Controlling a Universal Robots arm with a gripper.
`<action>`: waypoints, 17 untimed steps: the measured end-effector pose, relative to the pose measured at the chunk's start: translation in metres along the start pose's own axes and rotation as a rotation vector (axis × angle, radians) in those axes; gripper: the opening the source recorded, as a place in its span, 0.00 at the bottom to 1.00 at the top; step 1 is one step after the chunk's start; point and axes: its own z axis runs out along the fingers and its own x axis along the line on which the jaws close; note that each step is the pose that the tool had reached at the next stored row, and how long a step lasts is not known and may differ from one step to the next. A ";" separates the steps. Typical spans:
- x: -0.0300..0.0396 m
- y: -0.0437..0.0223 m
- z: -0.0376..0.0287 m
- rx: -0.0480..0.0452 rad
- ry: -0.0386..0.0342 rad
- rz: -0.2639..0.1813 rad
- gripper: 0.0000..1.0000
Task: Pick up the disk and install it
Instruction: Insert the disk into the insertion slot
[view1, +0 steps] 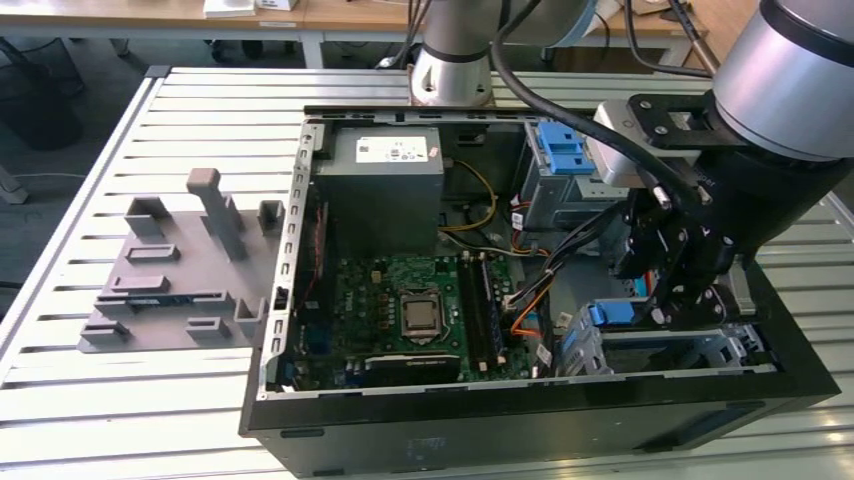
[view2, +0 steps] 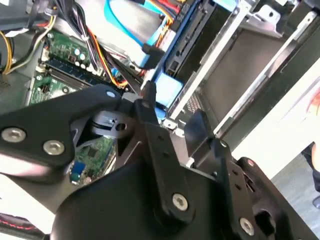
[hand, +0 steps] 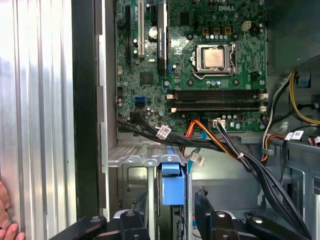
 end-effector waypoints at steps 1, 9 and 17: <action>0.0000 0.0000 0.0001 0.0000 0.0000 0.000 0.50; 0.0000 0.0000 0.0003 0.0000 0.0000 0.000 0.31; 0.0000 0.0000 0.0004 0.0000 -0.0001 0.000 0.11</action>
